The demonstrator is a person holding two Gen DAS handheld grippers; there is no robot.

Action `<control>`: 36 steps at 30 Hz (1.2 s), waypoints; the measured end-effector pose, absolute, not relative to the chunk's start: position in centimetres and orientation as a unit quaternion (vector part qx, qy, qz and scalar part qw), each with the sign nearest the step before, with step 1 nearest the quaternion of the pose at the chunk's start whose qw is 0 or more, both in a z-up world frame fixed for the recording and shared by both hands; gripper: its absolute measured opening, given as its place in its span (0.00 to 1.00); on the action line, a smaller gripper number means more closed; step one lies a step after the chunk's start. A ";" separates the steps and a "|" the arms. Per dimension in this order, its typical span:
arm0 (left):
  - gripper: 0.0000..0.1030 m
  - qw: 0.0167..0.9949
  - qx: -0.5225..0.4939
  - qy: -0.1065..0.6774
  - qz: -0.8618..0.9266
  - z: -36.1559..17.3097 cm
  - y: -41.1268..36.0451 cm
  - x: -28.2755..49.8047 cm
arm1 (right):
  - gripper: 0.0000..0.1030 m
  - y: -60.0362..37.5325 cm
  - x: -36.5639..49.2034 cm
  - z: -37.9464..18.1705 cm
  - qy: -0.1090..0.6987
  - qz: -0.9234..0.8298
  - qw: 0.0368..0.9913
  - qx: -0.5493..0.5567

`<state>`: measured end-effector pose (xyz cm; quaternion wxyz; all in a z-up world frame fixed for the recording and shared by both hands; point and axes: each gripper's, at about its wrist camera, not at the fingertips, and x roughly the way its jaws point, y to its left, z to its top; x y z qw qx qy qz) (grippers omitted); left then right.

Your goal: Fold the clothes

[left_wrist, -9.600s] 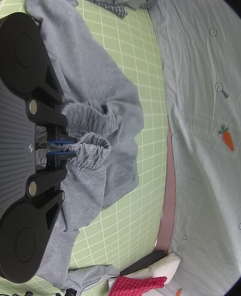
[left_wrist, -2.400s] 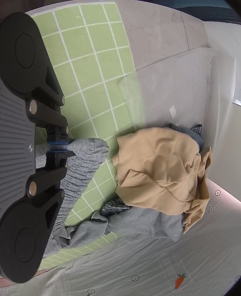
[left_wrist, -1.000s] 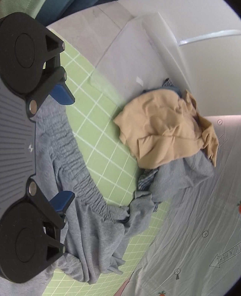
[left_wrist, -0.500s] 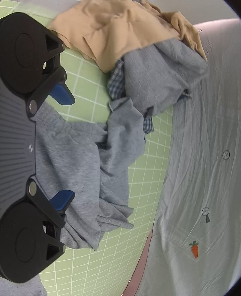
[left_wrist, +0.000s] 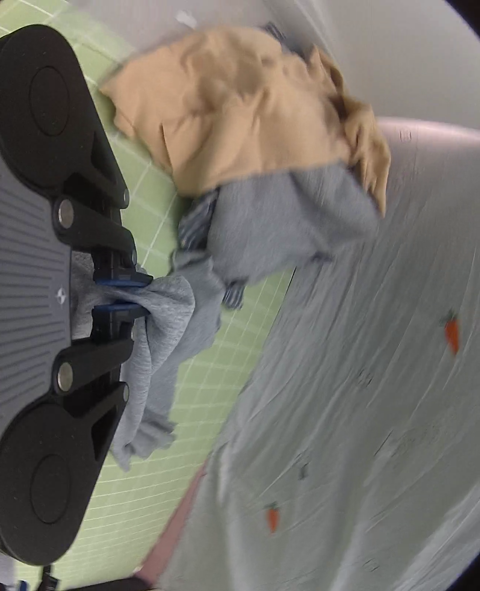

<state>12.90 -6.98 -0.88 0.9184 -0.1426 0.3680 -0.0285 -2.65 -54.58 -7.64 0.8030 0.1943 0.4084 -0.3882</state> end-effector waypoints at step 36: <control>0.49 0.844 -0.150 0.488 0.167 -8.5 -1.0 14.3 | 0.01 -40.8 23.4 -10.4 0.453 -0.055 0.870 0.187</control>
